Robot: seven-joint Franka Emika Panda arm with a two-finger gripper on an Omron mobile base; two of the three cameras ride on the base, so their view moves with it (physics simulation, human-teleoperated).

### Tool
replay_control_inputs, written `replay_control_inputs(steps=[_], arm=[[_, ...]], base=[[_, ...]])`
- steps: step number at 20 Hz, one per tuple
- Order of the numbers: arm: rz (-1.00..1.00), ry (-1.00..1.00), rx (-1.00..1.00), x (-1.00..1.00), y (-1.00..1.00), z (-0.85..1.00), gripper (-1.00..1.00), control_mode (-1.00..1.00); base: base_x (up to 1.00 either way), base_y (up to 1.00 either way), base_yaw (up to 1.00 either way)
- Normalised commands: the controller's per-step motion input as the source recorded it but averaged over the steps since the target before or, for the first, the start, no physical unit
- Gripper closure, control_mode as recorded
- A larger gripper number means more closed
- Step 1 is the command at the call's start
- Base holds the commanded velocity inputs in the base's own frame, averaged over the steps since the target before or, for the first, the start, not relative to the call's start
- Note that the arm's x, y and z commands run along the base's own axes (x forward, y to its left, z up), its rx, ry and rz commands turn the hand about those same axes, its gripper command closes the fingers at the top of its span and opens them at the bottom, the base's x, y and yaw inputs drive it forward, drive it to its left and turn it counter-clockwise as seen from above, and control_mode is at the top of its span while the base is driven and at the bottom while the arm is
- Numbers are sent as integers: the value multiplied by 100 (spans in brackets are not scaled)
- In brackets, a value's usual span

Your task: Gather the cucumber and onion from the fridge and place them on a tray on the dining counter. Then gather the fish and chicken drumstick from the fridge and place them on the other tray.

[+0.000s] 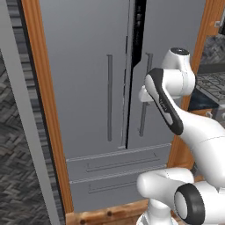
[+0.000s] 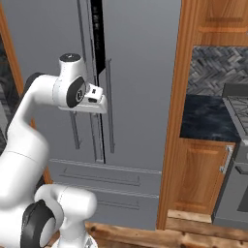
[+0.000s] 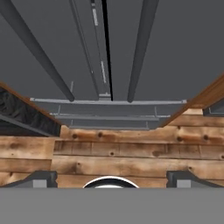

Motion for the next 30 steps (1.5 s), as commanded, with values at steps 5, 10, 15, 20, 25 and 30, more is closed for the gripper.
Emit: replay_control_inputs(steps=[5, 10, 15, 20, 25, 30], arm=[[0, 0, 0, 0, 0, 0, -100, 100], [0, 0, 0, 0, 0, 0, -100, 100], [0, 0, 0, 0, 0, 0, -100, 100], [2, -8, 0, 37, -2, -1, -100, -100], [2, -17, 4, 74, -2, 1, -100, -100], [0, -1, 2, 96, 0, 0, -100, -100]], base=[[-25, 0, 1], [-47, 0, 1], [-42, 0, 0], [0, 0, 0], [0, 0, 0], [0, 0, 0]])
